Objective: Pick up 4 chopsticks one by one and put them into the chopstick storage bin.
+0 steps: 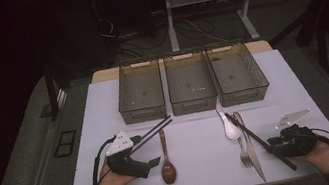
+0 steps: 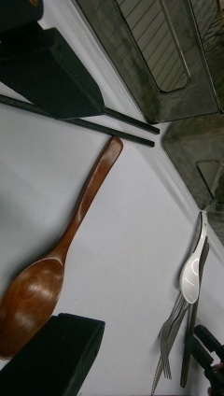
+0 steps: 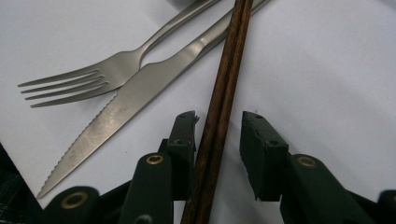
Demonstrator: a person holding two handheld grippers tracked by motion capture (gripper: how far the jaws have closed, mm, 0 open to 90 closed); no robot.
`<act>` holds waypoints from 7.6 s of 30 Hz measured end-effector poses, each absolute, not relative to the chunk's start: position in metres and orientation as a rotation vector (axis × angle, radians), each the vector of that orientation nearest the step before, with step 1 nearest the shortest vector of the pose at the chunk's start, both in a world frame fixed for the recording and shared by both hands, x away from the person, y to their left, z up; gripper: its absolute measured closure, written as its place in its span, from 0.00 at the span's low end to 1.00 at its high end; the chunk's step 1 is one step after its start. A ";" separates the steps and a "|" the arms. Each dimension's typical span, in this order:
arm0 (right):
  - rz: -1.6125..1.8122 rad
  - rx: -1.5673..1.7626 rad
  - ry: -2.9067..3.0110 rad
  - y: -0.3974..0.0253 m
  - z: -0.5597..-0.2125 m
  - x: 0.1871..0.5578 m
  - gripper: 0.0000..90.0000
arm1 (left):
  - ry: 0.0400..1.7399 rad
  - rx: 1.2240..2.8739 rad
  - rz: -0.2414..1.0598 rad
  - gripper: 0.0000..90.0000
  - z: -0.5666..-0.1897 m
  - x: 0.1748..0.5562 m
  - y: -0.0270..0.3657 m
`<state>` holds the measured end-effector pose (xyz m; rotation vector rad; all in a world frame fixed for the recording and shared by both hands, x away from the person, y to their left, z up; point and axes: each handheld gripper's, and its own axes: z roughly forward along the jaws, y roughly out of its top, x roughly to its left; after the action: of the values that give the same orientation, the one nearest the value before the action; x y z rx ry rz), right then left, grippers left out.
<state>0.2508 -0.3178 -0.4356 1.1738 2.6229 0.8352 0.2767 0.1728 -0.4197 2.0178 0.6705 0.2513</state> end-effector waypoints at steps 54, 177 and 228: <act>0.644 1.177 2.705 -0.346 -0.417 0.266 0.87 | 0.671 2.023 0.249 0.00 -0.421 0.277 0.171; 1.399 1.098 2.383 -0.311 -0.393 0.305 0.93 | 0.660 1.974 0.233 0.00 -0.429 0.269 0.166; 1.457 1.037 2.378 -0.214 -0.359 0.375 0.94 | 0.645 1.971 0.252 0.00 -0.431 0.269 0.168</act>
<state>0.3747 -0.2141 -0.3595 1.0368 2.3775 1.4570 0.2690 0.1682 -0.4305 1.9715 0.6452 0.2519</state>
